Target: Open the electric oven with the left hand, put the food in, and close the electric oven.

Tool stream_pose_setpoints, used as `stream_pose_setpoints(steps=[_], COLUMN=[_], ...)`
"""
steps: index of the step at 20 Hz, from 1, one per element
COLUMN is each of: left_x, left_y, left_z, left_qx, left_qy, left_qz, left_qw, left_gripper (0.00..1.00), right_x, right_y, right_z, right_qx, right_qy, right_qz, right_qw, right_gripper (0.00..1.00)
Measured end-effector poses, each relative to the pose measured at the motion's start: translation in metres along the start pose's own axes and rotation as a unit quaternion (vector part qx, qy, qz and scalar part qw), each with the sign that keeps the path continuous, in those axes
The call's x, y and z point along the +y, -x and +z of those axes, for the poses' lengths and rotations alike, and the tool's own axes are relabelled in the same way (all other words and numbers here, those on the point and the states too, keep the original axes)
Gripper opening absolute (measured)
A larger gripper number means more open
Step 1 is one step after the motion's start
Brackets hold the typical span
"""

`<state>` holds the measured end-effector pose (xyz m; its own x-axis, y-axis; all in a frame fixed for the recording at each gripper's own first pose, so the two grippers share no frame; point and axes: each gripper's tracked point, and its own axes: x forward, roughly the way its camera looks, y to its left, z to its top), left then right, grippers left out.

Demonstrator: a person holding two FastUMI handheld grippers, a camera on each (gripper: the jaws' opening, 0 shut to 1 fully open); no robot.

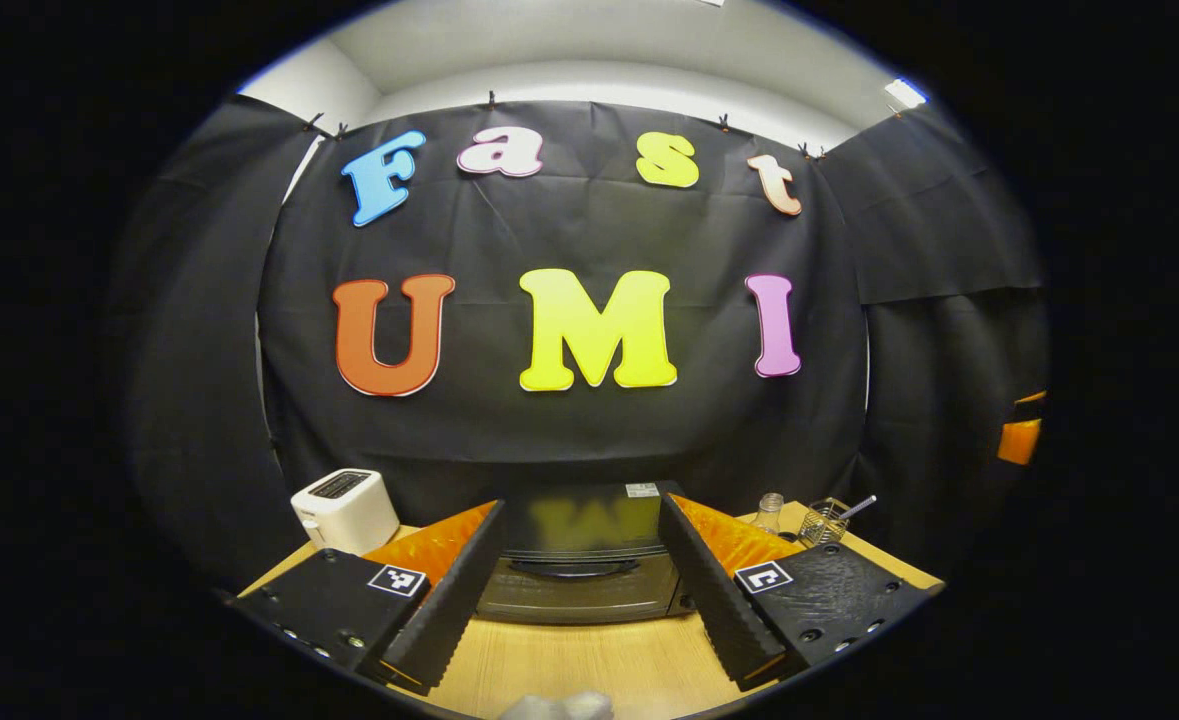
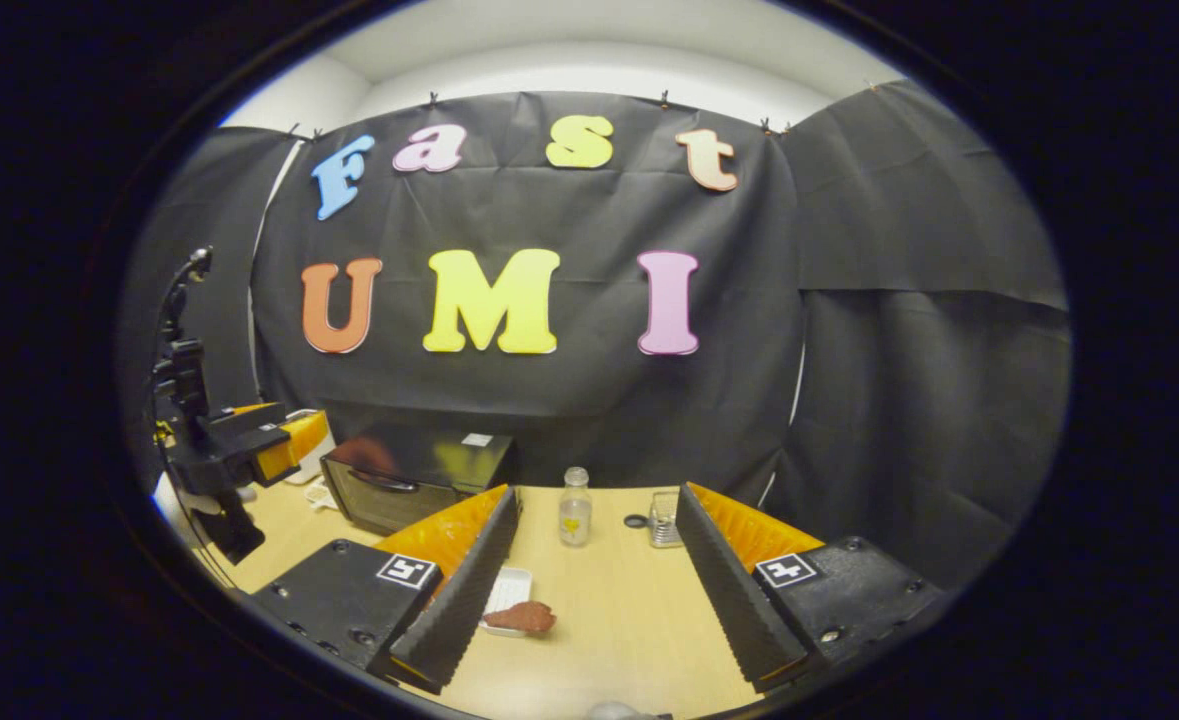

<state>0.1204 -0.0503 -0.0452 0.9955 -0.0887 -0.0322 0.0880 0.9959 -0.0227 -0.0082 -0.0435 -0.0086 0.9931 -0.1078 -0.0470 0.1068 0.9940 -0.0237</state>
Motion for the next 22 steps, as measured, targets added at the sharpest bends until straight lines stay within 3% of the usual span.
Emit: stream_pose_setpoints(steps=[1, 10, 16, 17, 22], left_x=[-0.001, -0.004, 0.003, 0.0, 0.002], left_y=[-0.013, -0.107, -0.118, -0.121, -0.109], left_z=[-0.008, -0.097, -0.133, -0.129, -0.134], left_qx=[0.007, 0.082, 0.12, 0.101, 0.118], left_qy=[0.001, -0.008, -0.026, -0.029, -0.022], left_qz=[-0.001, 0.006, 0.011, 0.005, 0.002], left_qw=[1.0, 0.997, 0.992, 0.994, 0.993], left_gripper=[0.96, 0.97, 0.97, 0.96, 0.97], right_x=[-0.006, -0.038, -0.043, -0.042, -0.032], right_y=[0.003, 0.035, 0.046, 0.046, 0.049], right_z=[-0.003, -0.036, -0.049, -0.049, -0.047], right_qx=[0.005, 0.061, 0.076, 0.076, 0.075], right_qy=[0.0, -0.015, -0.027, -0.027, -0.022], right_qz=[-0.009, -0.069, -0.083, -0.081, -0.07], right_qw=[1.0, 0.996, 0.993, 0.993, 0.994], right_gripper=[1.0, 1.0, 1.0, 1.0, 1.0])
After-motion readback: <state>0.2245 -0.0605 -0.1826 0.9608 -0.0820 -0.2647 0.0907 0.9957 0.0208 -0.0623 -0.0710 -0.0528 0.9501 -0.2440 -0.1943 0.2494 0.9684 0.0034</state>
